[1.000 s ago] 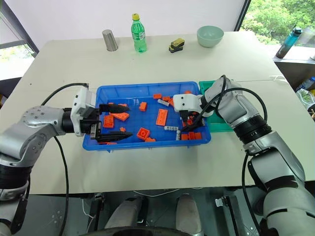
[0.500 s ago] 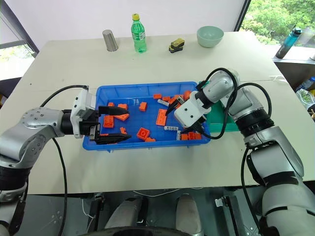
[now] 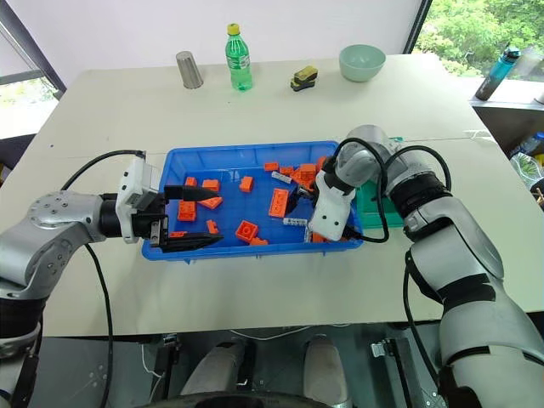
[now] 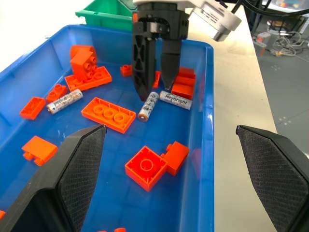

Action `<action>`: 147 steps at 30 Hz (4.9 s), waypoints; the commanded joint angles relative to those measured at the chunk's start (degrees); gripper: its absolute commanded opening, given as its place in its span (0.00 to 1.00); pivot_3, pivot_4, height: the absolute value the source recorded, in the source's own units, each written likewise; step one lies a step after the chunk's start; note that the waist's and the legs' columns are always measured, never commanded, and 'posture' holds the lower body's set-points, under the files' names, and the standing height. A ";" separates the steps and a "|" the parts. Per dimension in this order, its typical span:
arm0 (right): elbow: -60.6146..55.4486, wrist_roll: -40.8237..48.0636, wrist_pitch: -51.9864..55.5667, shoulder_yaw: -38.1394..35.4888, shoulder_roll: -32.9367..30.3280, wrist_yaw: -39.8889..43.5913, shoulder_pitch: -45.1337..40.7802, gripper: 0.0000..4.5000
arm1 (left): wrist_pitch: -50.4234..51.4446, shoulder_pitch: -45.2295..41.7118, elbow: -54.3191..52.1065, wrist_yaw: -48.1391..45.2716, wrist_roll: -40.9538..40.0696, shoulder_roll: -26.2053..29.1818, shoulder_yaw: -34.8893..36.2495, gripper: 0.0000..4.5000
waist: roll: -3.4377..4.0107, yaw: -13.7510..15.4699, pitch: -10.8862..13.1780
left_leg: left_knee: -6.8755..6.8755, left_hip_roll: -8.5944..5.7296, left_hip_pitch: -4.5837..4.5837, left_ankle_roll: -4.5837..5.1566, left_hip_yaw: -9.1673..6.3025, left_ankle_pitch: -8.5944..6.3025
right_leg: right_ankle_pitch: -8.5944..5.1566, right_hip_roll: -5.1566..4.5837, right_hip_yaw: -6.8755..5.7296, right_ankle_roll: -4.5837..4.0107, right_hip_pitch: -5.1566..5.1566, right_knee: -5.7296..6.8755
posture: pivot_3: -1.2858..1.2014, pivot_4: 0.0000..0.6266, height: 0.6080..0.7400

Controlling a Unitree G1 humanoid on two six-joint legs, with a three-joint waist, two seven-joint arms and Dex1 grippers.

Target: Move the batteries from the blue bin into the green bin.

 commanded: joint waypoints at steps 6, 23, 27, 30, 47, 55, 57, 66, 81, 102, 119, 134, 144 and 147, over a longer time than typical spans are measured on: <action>-1.01 0.23 -4.06 2.26 -1.58 -1.84 -0.28 0.92 | 0.23 -1.25 -0.89 0.53 -0.92 0.71 1.75 1.00 | 0.00 0.02 0.00 | 0.00 0.00 0.00 0.00 0.00 0.00 | 0.00 0.01 0.00 0.00 0.01 0.00 | 0.52 0.24 0.90; -4.73 -2.34 -8.52 6.68 -0.52 -8.81 1.15 0.25 | 0.43 -3.63 0.71 0.93 -0.70 0.19 1.99 1.00 | 0.00 0.02 0.00 | 0.00 0.00 0.02 0.00 -0.01 0.00 | 0.00 0.02 0.00 0.00 0.01 0.01 | 0.52 0.24 0.90; -5.03 -3.44 -8.41 7.09 -0.68 -10.79 1.29 0.03 | 0.38 -3.78 0.87 1.10 -0.73 0.13 1.99 1.00 | 0.00 0.03 0.00 | 0.01 0.00 0.02 0.00 -0.01 0.00 | 0.00 0.02 0.00 0.00 0.01 0.01 | 0.52 0.24 0.90; -5.26 -3.56 -7.60 7.10 -0.87 -11.84 1.30 0.03 | 0.31 -3.82 0.98 1.15 -0.69 0.10 1.96 1.00 | 0.00 0.00 0.00 | 0.00 0.00 0.02 0.00 -0.01 0.00 | 0.00 0.02 0.00 0.00 0.01 0.01 | 0.52 0.24 0.90; -36.13 32.56 68.86 -20.28 -19.32 -6.33 6.59 0.03 | -1.39 -0.90 3.39 -1.58 0.06 1.84 3.47 1.00 | 0.02 1.48 0.02 | 0.02 -0.03 0.00 0.01 -0.04 -0.01 | 0.00 -0.04 -0.01 0.00 0.07 -0.03 | 0.52 0.24 0.90; -44.40 29.48 83.59 -37.23 -29.62 -19.90 26.90 0.03 | -1.74 -2.26 5.62 -2.44 0.13 2.14 3.80 1.00 | 0.01 2.00 0.03 | 0.06 -0.07 -0.04 0.08 0.11 -0.04 | 0.00 -0.13 0.02 0.00 0.05 -0.02 | 0.52 0.24 0.90; -46.04 29.25 86.09 -39.92 -30.17 -22.23 31.08 0.03 | -1.69 -2.96 6.00 -2.64 0.09 2.02 3.48 1.00 | 0.02 1.77 0.03 | 0.07 -0.05 -0.05 0.08 0.15 -0.04 | 0.00 -0.13 0.04 0.00 0.03 -0.01 | 0.52 0.24 0.90; -50.05 27.48 89.81 -42.39 -28.62 -26.97 38.22 0.59 | -1.88 -5.87 7.80 -3.30 0.66 1.17 1.92 1.00 | 0.02 1.60 0.03 | 0.08 0.00 -0.03 0.08 0.25 -0.04 | 0.00 -0.10 0.04 0.00 0.03 -0.01 | 0.52 0.24 0.90; -61.22 35.94 111.52 -22.30 -19.37 -16.25 20.49 0.70 | -1.11 -4.03 4.68 -2.16 0.25 1.12 2.53 1.00 | -0.05 1.92 0.05 | 0.15 0.00 -0.06 0.10 0.12 -0.05 | 0.00 -0.10 0.03 0.00 0.08 -0.05 | 0.52 0.24 0.90; -49.97 22.93 109.27 -9.10 -7.57 -20.60 24.07 0.58 | -0.44 -2.60 2.06 0.72 -0.61 0.70 3.39 1.00 | -0.05 1.66 0.05 | 0.16 -0.01 -0.07 0.09 0.11 -0.05 | 0.00 -0.09 0.03 0.00 0.02 0.00 | 0.52 0.24 0.90; -48.63 30.80 122.97 -30.65 -17.42 -21.90 15.62 0.02 | -1.46 -2.75 3.31 0.17 -0.09 -0.08 2.98 1.00 | -0.05 1.79 0.06 | 0.14 -0.02 -0.08 0.09 0.11 -0.05 | 0.00 -0.09 0.03 0.00 0.04 -0.02 | 0.52 0.24 0.90; -44.43 26.53 116.63 -32.13 -19.86 -29.90 21.80 0.56 | -2.44 -5.08 5.65 0.08 1.36 -2.08 1.53 1.00 | -0.04 1.54 0.06 | 0.10 0.00 -0.07 0.10 0.21 -0.05 | 0.00 -0.10 0.04 0.00 -0.02 -0.01 | 0.52 0.24 0.90; -43.51 27.84 119.05 -25.56 -3.66 -32.04 11.30 0.56 | -2.02 -4.47 4.60 0.34 1.13 -0.95 2.45 1.00 | -0.05 1.44 0.05 | 0.12 0.02 -0.07 0.09 0.18 -0.05 | 0.00 -0.08 0.05 0.00 -0.01 0.00 | 0.52 0.24 0.90; -42.50 26.90 119.82 -23.09 1.50 -34.27 11.57 0.56 | -1.68 -3.84 3.62 0.82 0.75 -0.58 2.97 1.00 | -0.05 1.55 0.05 | 0.15 -0.01 -0.08 0.09 0.13 -0.05 | 0.00 -0.10 0.04 0.00 -0.01 0.03 | 0.52 0.24 0.90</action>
